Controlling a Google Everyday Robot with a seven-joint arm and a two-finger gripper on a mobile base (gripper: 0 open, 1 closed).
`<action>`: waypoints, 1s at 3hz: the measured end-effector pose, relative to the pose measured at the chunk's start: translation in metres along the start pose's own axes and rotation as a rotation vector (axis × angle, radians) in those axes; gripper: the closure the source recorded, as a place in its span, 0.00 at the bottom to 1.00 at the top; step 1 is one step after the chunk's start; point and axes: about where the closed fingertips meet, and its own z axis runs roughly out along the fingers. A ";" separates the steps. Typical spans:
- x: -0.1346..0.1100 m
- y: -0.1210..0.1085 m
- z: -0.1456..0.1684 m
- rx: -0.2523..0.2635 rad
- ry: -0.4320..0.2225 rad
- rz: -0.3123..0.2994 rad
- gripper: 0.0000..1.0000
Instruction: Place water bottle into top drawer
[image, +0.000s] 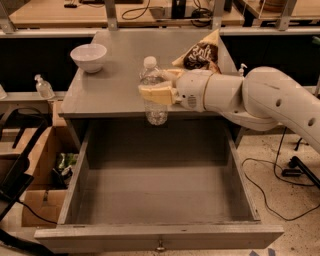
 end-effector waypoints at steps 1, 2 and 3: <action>0.000 0.000 0.000 0.000 0.000 0.000 0.52; -0.001 0.001 0.001 -0.003 0.000 -0.001 0.75; -0.002 0.003 0.003 -0.007 -0.001 -0.002 0.98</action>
Offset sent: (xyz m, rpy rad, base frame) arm 0.0000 0.0000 0.0000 0.0000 0.0000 0.0001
